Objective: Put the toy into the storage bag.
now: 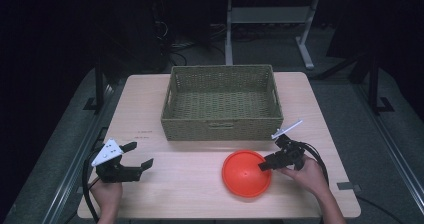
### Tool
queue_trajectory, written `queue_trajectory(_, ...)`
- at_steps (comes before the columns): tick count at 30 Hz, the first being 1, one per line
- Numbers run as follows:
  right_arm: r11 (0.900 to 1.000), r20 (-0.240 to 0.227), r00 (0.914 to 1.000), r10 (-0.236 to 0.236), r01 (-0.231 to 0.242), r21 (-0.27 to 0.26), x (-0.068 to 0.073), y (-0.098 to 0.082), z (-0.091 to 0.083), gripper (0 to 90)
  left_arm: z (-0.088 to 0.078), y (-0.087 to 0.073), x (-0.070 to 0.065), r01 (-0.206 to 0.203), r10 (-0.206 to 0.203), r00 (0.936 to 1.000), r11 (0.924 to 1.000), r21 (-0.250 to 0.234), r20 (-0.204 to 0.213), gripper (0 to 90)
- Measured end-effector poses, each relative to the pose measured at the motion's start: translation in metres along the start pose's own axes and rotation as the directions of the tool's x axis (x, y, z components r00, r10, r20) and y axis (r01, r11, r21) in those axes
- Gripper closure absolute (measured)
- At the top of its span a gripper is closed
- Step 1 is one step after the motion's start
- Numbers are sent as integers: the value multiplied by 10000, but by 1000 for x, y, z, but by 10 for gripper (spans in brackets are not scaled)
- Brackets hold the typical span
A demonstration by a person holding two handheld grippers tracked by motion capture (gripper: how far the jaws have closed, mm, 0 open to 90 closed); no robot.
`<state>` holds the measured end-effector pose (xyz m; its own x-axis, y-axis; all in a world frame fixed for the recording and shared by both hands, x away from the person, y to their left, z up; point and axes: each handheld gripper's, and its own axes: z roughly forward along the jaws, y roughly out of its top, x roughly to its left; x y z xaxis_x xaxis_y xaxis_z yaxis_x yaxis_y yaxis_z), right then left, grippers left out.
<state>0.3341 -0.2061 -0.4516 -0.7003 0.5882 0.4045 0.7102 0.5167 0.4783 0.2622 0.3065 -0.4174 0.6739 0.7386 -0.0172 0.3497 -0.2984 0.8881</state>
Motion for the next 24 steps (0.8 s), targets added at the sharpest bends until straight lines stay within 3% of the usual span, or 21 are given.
queue_trajectory(14, 9999, -406, 9991, 126, -128, -44, -5, -5, 5, 557, 0, 0, 0, -34, 34, 10000, 10000, -5, -7, 126)
queue_trajectory(24, 9999, -204, 9998, 77, -79, -74, -5, -1, 6, 623, 0, 0, 0, -81, 81, 10000, 10000, -10, 11, 126)
